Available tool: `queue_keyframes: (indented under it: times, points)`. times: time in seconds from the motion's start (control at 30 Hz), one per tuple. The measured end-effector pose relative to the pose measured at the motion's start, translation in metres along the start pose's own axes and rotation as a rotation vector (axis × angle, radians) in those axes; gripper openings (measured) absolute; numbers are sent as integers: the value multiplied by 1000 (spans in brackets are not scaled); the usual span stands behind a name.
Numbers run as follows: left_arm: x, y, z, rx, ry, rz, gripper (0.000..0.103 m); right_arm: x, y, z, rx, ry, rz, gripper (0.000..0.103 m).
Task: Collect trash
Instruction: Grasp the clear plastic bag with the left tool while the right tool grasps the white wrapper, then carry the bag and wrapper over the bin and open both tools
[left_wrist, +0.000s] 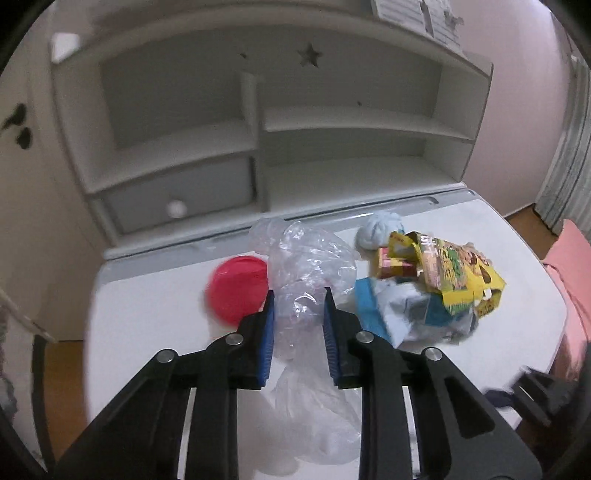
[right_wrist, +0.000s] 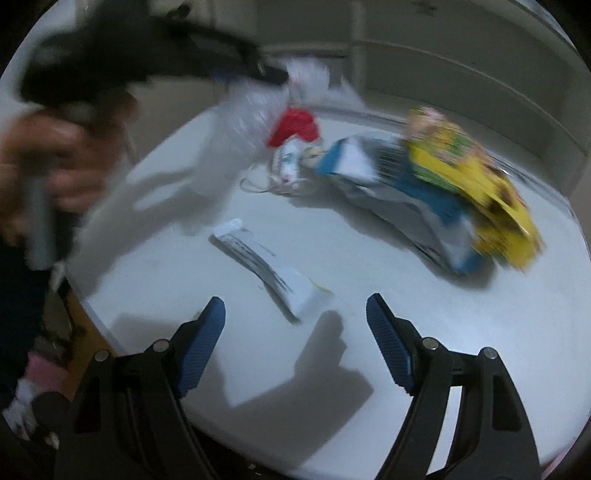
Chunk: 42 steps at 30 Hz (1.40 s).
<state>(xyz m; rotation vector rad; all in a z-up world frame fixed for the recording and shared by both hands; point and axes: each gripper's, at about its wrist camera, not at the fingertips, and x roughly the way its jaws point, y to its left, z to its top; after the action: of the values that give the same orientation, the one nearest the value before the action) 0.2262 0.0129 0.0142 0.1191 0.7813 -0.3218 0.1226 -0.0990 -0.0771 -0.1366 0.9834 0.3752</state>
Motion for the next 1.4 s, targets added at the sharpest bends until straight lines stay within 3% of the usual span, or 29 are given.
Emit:
queue_keyframes:
  times: [0.2, 0.27, 0.33, 0.43, 0.67, 0.8, 1.0, 1.23, 1.4]
  points:
    - [-52, 26, -29, -16, -24, 26, 23, 40, 17, 31, -114, 136, 13, 74]
    - [-67, 33, -42, -18, -29, 36, 23, 45, 18, 44, -120, 177, 13, 63]
    - [-80, 38, -52, -21, -30, 45, 23, 44, 18, 51, -119, 202, 19, 28]
    - [-92, 39, -66, -17, -29, 45, 23, 42, 20, 50, -128, 217, 18, 19]
    - [-96, 1, -77, 40, -34, 11, 23, 6, -10, 16, -14, 145, 14, 15]
    - [-94, -43, -73, 95, -48, -53, 23, -36, -52, -15, 101, 72, -31, 15]
    - [-91, -150, -65, 240, -72, -220, 23, -113, -137, -91, 306, -19, -144, 15]
    - [-73, -301, -71, 417, -53, -454, 23, -172, -241, -212, 612, -53, -320, 15]
    - [-52, -421, -96, 539, -18, -613, 23, -194, -302, -315, 846, -66, -436, 15]
